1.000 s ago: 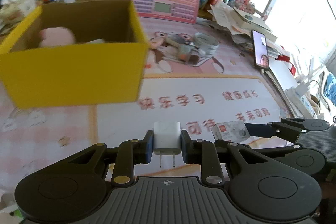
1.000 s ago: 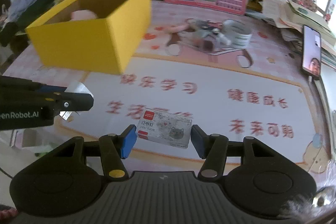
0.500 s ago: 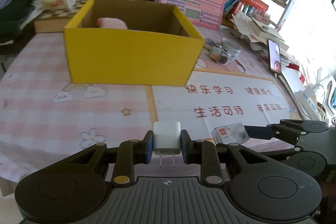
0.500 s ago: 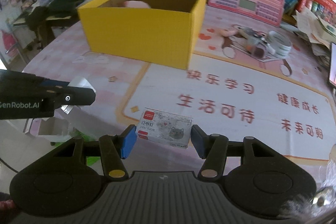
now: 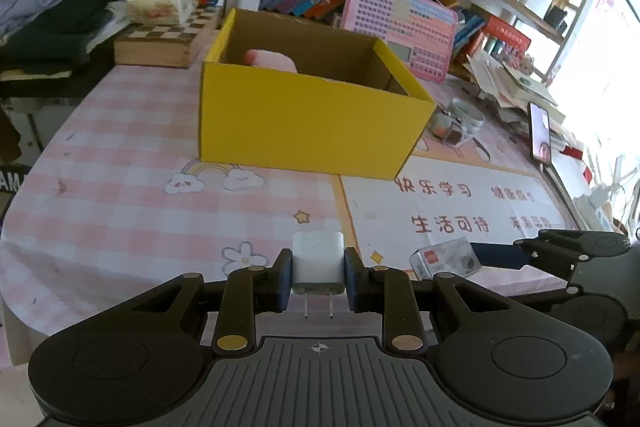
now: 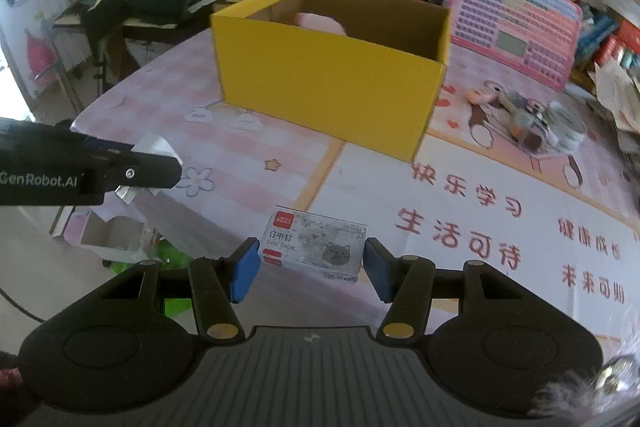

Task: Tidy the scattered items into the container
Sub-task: 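Close the right tool on the small white box while the left tool holds the charger, then carry the charger in the left tool and box in the right tool over the yellow box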

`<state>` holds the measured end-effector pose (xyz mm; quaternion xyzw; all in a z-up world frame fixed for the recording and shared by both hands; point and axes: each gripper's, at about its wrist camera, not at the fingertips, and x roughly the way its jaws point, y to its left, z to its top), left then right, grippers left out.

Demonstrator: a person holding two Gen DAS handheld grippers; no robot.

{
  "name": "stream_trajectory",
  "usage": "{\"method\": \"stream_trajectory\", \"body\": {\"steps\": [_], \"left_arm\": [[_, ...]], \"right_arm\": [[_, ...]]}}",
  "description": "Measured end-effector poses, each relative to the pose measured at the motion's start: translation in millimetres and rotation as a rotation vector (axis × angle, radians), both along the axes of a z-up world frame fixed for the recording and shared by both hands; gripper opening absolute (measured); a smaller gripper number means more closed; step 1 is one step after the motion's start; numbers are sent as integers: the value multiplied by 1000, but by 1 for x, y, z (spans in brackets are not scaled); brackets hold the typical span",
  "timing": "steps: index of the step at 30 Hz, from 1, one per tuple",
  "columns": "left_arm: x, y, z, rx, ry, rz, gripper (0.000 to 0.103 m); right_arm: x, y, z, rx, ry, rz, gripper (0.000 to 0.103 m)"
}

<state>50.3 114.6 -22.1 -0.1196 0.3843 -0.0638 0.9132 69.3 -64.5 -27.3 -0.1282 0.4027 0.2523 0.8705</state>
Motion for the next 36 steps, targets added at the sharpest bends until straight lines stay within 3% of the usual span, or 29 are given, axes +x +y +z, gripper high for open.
{"method": "stream_trajectory", "body": {"steps": [18,23,36], "left_arm": [[9,10,2,-22,1,9,25],[15,3,11,-20,-27,-8,25],[60,-9,58,-15,-170,-2,25]], "right_arm": [[11,12,3,0,-2,33,54],[17,7,9,-8,-66,42,54],[75,-7,66,95,-194,70,54]]}}
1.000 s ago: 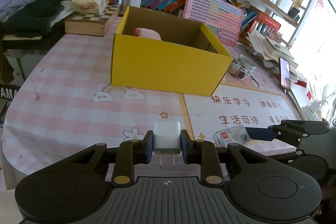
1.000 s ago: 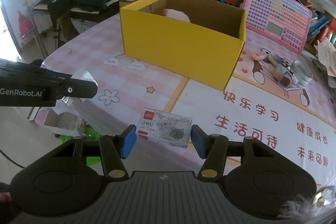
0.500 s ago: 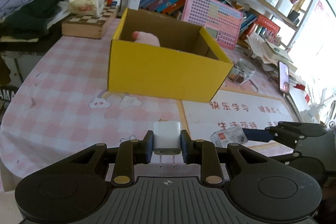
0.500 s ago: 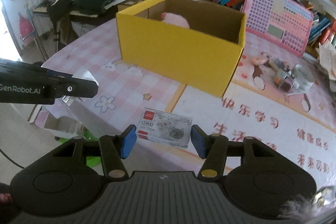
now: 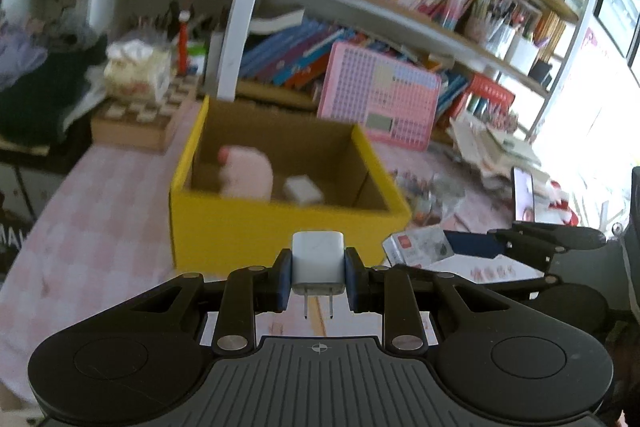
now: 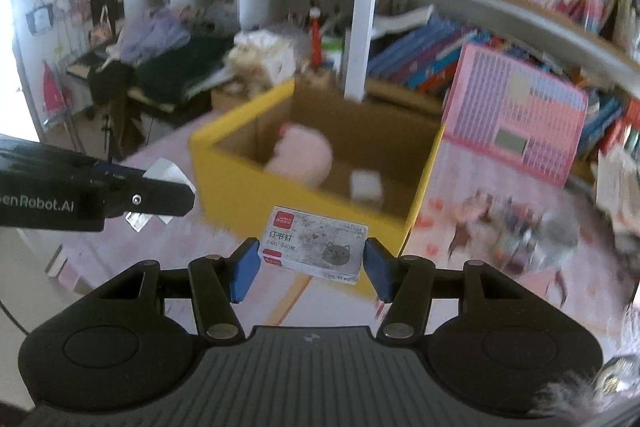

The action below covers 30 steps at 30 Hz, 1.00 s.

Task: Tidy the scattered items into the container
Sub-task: 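Carry the charger in the left tool and box in the right tool over the yellow box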

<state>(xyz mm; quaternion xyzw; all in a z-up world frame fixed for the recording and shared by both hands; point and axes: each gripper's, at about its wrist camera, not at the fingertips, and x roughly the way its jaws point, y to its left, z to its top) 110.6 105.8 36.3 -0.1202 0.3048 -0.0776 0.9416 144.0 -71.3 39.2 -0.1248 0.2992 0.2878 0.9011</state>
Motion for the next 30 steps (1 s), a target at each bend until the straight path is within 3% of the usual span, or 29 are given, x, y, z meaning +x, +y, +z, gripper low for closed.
{"method": "stream_trajectory", "body": {"steps": [6,11,16,30], "left_arm": [[38,-7,19,46,-75,11,25],[75,-13,20,70,-77,12,25],[113,-22,8,122,-25,-22,25],[181,-43,-47,218,190,-71,25]], "right_arm": [[40,1,21,3,-72,30,54],[79,11,24,-64,-112,67,54],[116,19,18,-158,-149,122,54],[184,44,-47,-387,-43,321,54]]}}
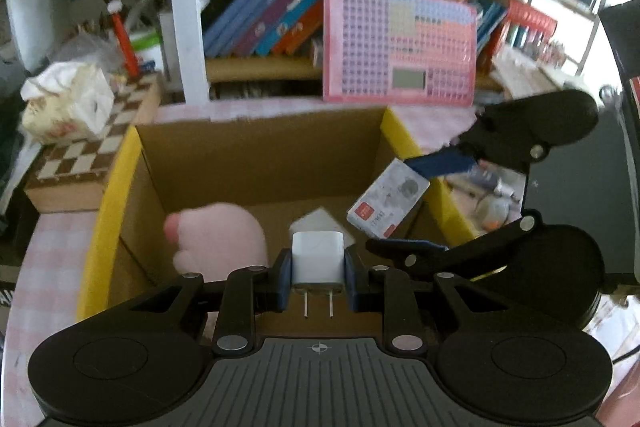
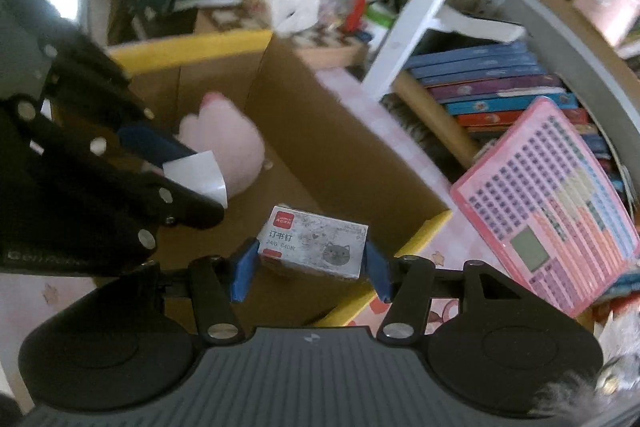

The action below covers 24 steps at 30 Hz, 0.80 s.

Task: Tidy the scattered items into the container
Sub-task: 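Carry the charger in the left tool and box in the right tool over the yellow box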

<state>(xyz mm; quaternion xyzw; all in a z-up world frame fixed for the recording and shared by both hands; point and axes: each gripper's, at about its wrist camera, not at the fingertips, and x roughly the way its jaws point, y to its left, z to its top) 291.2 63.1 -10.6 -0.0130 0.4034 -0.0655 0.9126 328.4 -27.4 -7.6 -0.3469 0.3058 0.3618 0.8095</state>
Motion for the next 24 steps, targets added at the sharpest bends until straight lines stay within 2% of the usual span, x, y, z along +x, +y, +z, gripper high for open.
{"method": "stream_trajectory", "body": {"steps": [5,7,11,24], "left_arm": [[9,-2,-14,36,63,-26,25],[12,-1,-19,74,54,-41,25],[16,2,-29,75,88,-57,25],[26,4,-39,49,150,-56,25]], "right_arm": [[8,9,-19,-85,32,110,54],[10,13,-24,-124,47,148,54],[18,17,-31,-133,100,164,55],[24,22,-37,-150,65,149,55]]}}
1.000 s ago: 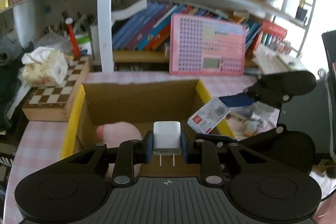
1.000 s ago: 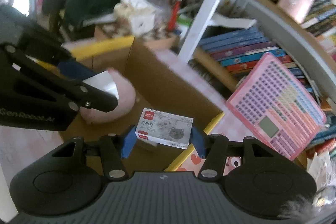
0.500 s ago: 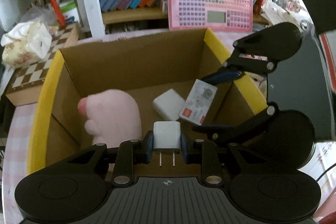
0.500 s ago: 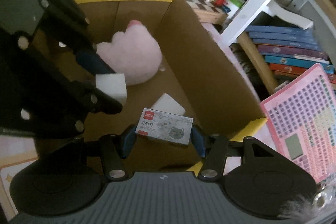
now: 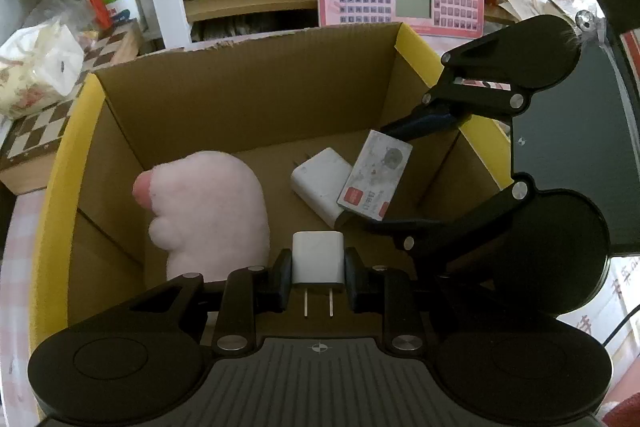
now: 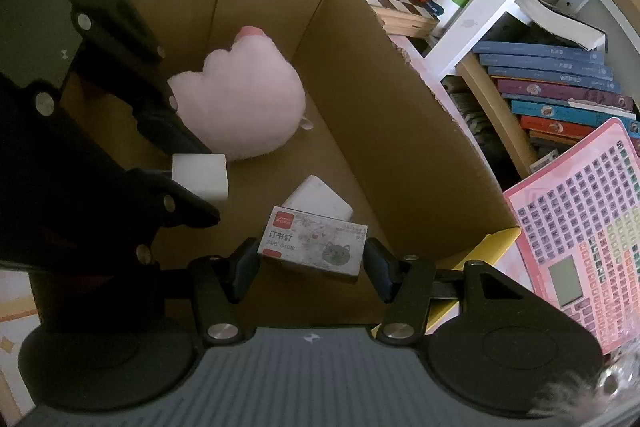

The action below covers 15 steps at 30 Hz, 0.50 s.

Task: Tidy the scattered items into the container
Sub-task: 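Carry the charger in the left tool and box in the right tool over the yellow box, then open the left tool to drop the charger while the right tool releases the small box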

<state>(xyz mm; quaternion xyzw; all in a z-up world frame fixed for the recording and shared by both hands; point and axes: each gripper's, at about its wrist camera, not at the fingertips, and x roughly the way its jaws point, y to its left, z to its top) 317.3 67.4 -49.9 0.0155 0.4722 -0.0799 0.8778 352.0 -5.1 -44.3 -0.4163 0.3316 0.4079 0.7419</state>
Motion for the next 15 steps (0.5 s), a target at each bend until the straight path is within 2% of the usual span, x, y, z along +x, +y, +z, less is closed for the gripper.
{"method": "stream_trajectory", "body": {"steps": [3,6,10,15], "left_arm": [[1,1,-3,-12,15,8,25],[-1,4,-1,-17,1,25,28],[-9,7,12,-38,-46,26,44],[-23,9,32,-29,-122,23,52]], "right_arm": [[-2,1,-2,-12,-15,1,57],[-2,1,-1,-5,6,-1,62],[-4,-1,5,19,12,-16,67],[-11,-7,24,64,-13,-47,70]]}}
